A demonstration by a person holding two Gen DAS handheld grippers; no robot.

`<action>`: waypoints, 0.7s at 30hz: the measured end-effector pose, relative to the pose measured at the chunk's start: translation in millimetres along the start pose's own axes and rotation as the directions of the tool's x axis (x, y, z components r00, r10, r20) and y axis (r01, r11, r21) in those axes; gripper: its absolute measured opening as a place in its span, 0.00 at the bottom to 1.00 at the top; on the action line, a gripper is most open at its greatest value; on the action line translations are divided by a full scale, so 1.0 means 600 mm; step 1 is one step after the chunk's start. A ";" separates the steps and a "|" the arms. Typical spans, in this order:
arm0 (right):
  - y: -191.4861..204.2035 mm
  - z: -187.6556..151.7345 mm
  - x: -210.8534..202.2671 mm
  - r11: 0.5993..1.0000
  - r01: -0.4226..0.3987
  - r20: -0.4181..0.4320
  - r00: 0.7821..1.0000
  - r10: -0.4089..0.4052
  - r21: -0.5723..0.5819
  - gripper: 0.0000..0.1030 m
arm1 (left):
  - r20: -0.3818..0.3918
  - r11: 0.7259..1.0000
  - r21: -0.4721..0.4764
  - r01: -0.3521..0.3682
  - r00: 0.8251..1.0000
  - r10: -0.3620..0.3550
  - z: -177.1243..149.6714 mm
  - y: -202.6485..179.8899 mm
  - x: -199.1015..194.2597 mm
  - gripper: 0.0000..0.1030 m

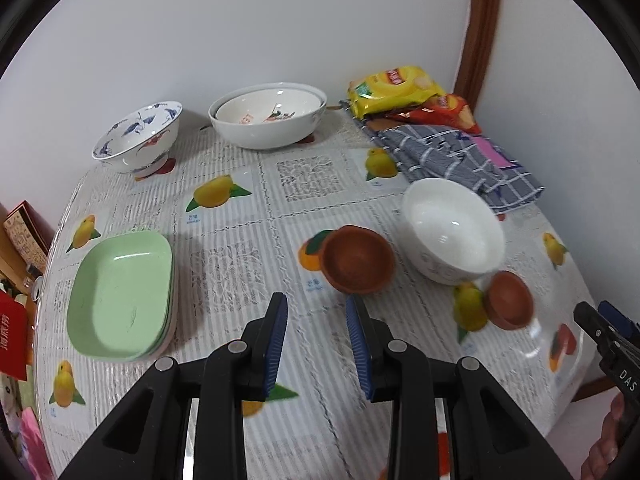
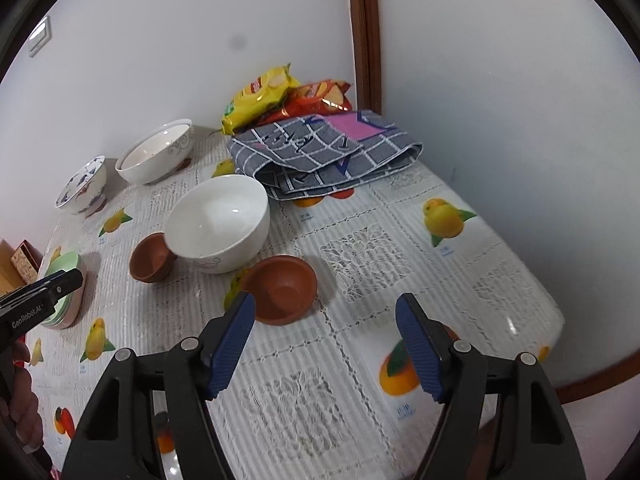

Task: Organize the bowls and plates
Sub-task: 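Move both grippers toward the two small brown clay bowls, then close the left gripper on one brown bowl rim while the right grips the other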

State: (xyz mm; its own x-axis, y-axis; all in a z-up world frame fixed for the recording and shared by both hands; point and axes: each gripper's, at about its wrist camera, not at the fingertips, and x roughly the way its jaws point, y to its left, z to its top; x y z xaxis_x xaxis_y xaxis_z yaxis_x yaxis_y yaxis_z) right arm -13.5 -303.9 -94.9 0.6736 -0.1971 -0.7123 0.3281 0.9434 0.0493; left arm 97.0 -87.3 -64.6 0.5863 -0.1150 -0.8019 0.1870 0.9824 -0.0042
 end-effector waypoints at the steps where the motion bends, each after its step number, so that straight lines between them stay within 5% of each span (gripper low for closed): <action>1: -0.001 0.002 0.010 1.000 -0.002 -0.004 1.000 0.002 0.004 0.71 | -0.009 1.000 -0.003 -0.002 1.000 0.002 0.004 0.002 0.011 0.28; 7: -0.004 0.009 0.079 0.999 -0.023 -0.053 0.998 0.025 0.044 0.71 | -0.054 1.000 -0.008 -0.010 0.999 0.010 0.020 0.010 0.073 0.42; 21: -0.006 0.002 0.178 0.996 -0.038 -0.133 0.990 0.048 0.075 0.49 | -0.122 0.999 -0.029 0.036 0.992 -0.039 0.046 0.009 0.183 0.42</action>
State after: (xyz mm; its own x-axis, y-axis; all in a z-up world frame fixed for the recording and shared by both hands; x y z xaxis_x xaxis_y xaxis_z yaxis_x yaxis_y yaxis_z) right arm 58.4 -328.5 -170.3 0.5945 -0.1143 -0.7959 0.3511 0.9274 0.1291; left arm 184.2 -98.8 -136.2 0.4783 -0.1347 -0.8678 0.1853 0.9814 -0.0502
